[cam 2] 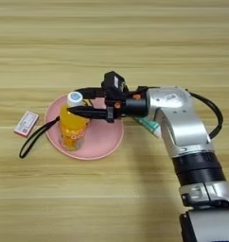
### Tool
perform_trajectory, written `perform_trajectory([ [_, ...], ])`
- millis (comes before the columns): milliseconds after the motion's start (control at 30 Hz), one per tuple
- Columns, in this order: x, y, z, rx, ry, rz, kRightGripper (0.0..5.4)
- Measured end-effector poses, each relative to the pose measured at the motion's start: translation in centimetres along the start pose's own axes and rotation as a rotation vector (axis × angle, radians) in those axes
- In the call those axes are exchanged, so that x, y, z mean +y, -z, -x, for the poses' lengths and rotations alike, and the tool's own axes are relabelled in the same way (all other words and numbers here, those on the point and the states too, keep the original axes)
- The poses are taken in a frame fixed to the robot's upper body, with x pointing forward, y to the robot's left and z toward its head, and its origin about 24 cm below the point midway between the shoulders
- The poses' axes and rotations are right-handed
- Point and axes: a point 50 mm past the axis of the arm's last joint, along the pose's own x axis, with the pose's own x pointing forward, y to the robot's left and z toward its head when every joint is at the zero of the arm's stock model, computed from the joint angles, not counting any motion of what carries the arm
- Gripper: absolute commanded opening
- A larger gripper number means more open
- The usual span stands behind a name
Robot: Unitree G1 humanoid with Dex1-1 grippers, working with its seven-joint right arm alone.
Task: Move the objects on the table
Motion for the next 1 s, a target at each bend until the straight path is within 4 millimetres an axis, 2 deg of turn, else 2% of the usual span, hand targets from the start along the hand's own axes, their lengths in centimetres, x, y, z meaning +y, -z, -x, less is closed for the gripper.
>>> perform_trajectory([
  [33,0.0,0.0,0.0,-0.001,0.000,0.002,1.81],
  [67,0.0,0.0,-0.1,-0.001,-0.002,0.004,2.10],
  [167,0.1,0.1,-0.1,0.005,-0.006,0.014,2.47],
  [667,0.2,0.3,-0.4,0.020,-0.021,0.011,4.16],
  [1000,0.4,-1.0,-0.5,-0.016,-0.032,0.045,5.31],
])
